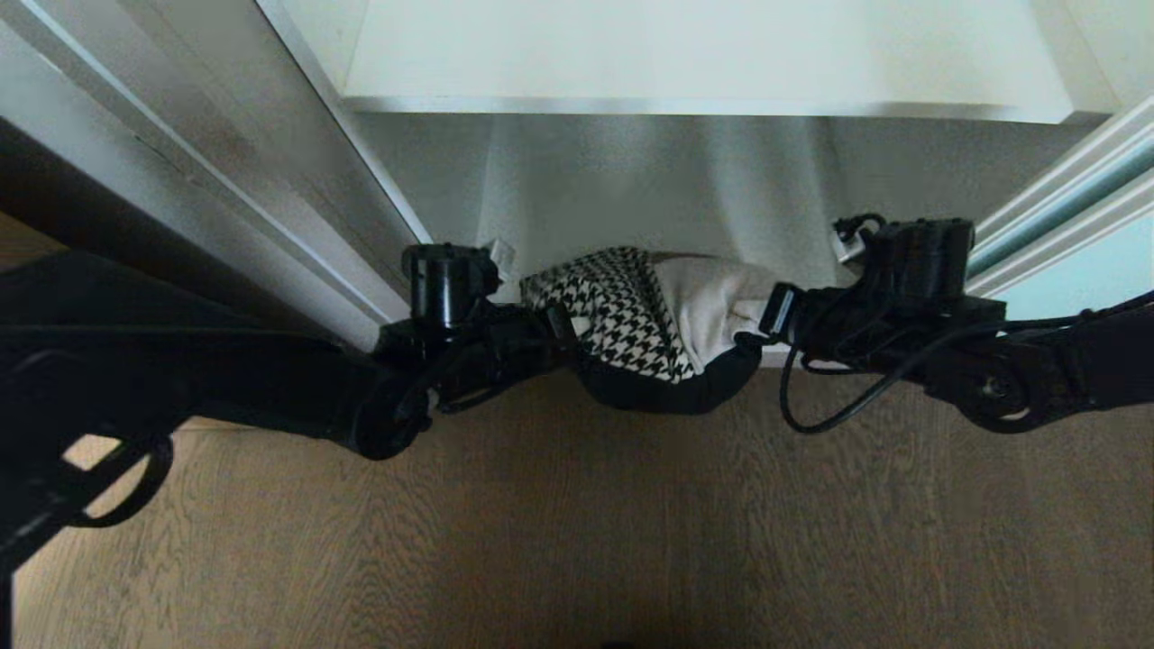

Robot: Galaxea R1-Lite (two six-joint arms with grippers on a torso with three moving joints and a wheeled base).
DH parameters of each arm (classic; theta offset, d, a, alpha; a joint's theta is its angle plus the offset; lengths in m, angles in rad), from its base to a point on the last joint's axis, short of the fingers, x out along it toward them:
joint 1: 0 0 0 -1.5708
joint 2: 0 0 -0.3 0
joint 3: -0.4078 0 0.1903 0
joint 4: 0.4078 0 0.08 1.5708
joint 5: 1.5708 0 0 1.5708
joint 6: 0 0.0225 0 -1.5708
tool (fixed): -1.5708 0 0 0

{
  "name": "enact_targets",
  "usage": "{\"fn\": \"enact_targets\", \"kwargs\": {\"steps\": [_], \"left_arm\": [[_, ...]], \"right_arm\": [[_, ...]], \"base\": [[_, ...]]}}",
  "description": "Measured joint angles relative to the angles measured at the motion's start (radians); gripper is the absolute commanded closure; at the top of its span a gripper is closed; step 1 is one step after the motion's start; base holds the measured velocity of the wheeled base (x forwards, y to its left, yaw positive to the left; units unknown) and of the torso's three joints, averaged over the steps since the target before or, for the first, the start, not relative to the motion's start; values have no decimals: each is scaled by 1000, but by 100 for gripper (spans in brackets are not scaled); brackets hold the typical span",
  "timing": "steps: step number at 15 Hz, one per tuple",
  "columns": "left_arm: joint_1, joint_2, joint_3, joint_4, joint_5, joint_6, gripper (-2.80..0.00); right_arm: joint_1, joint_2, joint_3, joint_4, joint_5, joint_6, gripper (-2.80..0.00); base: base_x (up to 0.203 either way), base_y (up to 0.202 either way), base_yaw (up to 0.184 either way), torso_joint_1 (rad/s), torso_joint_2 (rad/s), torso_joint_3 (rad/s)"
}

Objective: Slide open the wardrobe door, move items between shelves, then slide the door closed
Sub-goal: Place the pillow on the lower shelf

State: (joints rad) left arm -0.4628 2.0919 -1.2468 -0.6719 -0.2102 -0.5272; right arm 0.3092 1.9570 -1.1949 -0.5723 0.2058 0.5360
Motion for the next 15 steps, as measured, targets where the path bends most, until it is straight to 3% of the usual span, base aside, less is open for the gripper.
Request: {"fn": "enact_targets", "kwargs": {"steps": [3, 11, 15], "left_arm": [[23, 108, -16, 37, 3, 3, 0], [37, 132, -147, 407, 34, 42, 0], [77, 135, -203, 445, 89, 76, 0]], "right_arm": [[-31, 112, -3, -2, -13, -3, 0], [-47, 167, -101, 161, -13, -1, 0], [-46, 162, -165, 212, -13, -4, 0]], "base": [[0, 0, 0, 0, 0, 0], [0, 0, 0, 0, 0, 0], [0, 0, 0, 0, 0, 0]]}}
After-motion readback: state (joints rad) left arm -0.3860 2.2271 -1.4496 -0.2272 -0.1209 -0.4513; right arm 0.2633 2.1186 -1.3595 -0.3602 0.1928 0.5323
